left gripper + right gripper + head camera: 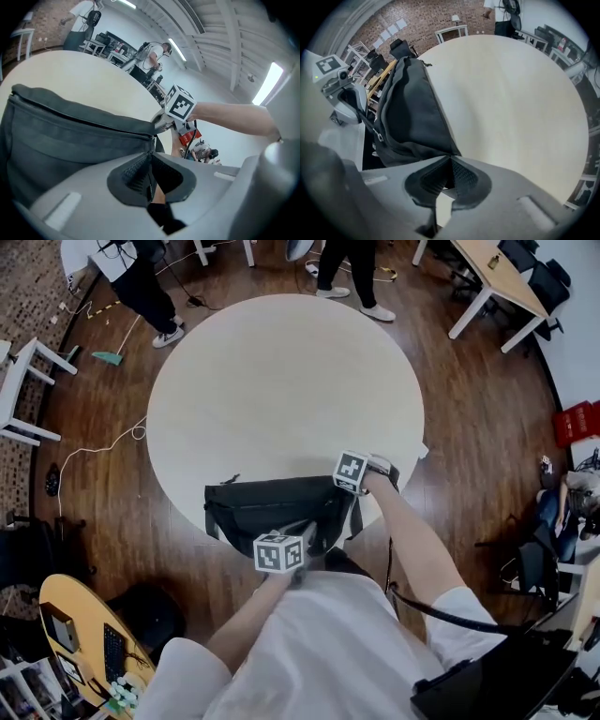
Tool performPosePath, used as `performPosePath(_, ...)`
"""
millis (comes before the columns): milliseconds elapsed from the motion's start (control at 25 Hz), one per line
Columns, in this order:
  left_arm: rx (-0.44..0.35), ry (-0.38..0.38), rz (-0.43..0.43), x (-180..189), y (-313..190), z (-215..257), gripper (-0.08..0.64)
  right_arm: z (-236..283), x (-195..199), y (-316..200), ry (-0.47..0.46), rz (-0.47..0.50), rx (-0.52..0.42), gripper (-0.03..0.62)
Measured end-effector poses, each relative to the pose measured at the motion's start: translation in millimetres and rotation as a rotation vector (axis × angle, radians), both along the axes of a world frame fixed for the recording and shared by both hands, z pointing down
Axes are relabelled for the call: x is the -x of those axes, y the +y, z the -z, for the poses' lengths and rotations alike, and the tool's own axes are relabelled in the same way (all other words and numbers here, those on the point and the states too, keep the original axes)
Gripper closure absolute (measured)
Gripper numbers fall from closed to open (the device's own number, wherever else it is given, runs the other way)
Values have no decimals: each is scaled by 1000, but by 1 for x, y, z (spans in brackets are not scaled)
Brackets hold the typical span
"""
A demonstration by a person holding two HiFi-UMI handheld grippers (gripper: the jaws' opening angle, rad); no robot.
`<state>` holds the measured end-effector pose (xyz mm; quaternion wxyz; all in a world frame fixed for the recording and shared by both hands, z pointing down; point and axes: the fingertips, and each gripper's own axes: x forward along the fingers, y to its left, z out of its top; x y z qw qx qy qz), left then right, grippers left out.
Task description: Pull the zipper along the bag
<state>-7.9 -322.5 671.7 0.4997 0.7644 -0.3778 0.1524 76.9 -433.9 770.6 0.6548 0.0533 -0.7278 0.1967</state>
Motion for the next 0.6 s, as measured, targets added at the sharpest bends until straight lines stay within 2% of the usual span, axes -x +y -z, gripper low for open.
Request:
performPosePath(160, 51, 108, 44, 31, 5, 7, 518, 0, -3, 2, 59, 9, 8, 601)
performPosePath(240, 48, 128, 39, 47, 2, 12, 518, 1, -2, 0, 86, 23, 12, 601)
performPosePath(600, -12, 60, -16, 115, 3, 15, 518, -1, -1, 0, 128, 21, 34, 601)
